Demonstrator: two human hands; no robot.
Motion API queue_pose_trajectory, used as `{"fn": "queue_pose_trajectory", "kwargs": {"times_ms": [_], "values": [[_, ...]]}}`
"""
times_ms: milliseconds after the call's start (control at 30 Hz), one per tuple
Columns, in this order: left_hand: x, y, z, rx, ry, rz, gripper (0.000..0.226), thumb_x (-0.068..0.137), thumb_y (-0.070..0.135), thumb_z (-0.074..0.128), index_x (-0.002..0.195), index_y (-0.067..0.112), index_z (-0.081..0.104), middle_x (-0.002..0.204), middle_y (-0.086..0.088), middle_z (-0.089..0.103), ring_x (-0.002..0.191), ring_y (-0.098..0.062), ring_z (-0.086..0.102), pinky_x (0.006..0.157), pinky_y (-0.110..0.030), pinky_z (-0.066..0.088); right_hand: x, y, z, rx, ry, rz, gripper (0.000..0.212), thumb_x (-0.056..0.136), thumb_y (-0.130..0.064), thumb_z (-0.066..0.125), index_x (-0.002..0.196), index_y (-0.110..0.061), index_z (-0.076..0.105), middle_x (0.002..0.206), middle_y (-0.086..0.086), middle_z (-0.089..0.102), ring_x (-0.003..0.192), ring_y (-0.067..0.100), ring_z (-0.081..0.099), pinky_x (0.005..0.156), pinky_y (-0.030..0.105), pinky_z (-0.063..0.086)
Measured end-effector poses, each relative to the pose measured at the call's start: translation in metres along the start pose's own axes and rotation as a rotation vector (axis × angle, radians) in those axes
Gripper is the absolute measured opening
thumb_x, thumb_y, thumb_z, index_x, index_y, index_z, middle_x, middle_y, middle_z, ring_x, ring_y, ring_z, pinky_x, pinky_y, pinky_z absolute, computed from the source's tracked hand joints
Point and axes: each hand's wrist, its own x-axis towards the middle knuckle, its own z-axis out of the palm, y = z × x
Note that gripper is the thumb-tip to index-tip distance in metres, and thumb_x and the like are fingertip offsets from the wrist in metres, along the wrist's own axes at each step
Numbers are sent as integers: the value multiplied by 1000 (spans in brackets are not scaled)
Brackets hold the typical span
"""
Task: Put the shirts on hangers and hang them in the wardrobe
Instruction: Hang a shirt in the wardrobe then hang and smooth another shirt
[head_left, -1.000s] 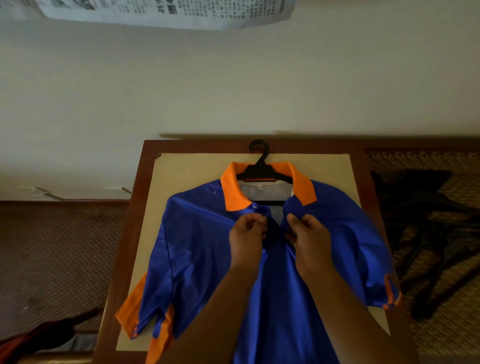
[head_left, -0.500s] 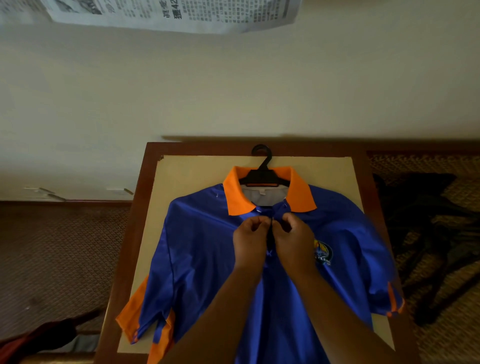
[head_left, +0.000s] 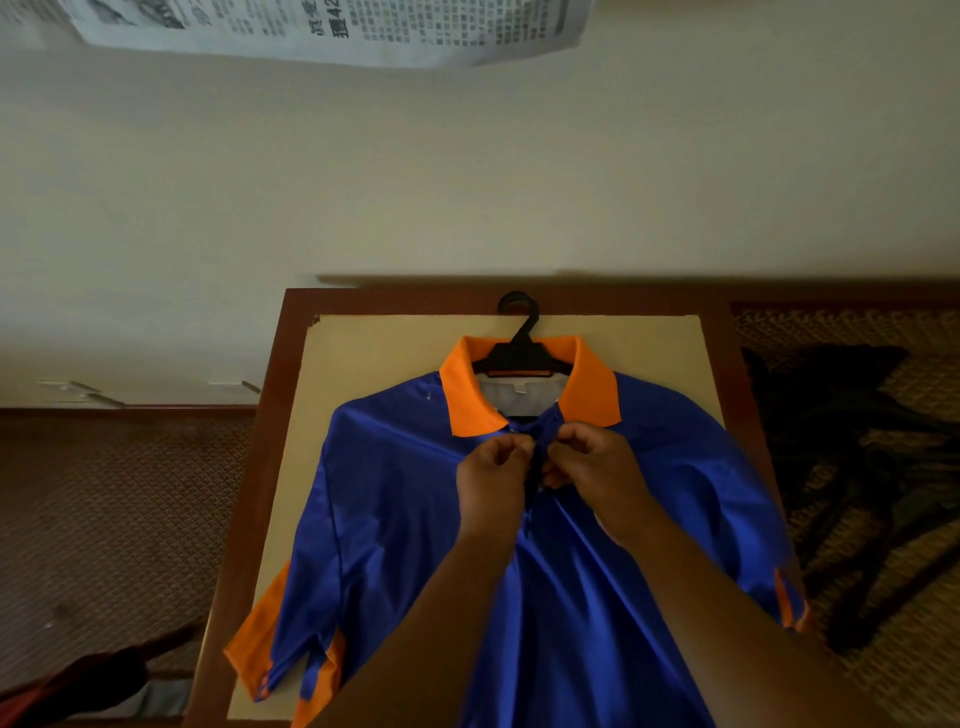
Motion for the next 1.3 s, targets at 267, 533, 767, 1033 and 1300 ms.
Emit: {"fn": "queue_pose_trajectory", "kwargs": {"times_ms": [267, 533, 767, 1033, 1300], "values": [[2, 1, -2, 50, -2, 40, 19, 94, 13, 57, 77, 13, 65, 66, 0, 62, 59, -8, 56, 56, -19, 48, 4, 0, 1, 24, 0, 6, 7, 88, 0, 59, 84, 3, 64, 72, 18, 65, 62, 21, 60, 60, 27, 52], [1, -2, 0, -15, 34, 24, 11, 94, 10, 57, 88, 12, 67, 76, -7, 67, 63, -11, 60, 59, -22, 52, -1, 8, 10, -1, 78, -16, 9, 87, -3, 62, 80, -7, 65, 71, 8, 65, 61, 12, 60, 59, 24, 51], [0, -6, -2, 10, -32, 45, 14, 92, 8, 58, 100, 18, 64, 91, 2, 68, 76, -3, 65, 65, -14, 52, 1, 12, 6, 91, 72, 22, 10, 90, -3, 59, 83, -1, 65, 77, 16, 66, 69, 21, 62, 62, 25, 52], [-1, -14, 3, 169, -109, 174, 31, 87, 10, 68, 112, 23, 55, 103, 9, 63, 93, -2, 63, 81, -18, 54, 10, 10, 2, 134, 17, 128, 10, 89, -2, 59, 82, -1, 65, 75, 14, 64, 70, 21, 61, 70, 35, 52], [5, -9, 5, 121, -52, 146, 17, 93, 3, 55, 98, 17, 62, 86, 3, 65, 68, 4, 62, 60, -10, 48, 14, 7, 1, 144, -36, 151, 11, 90, -7, 61, 86, 2, 66, 73, 13, 62, 64, 19, 60, 58, 25, 51]]}}
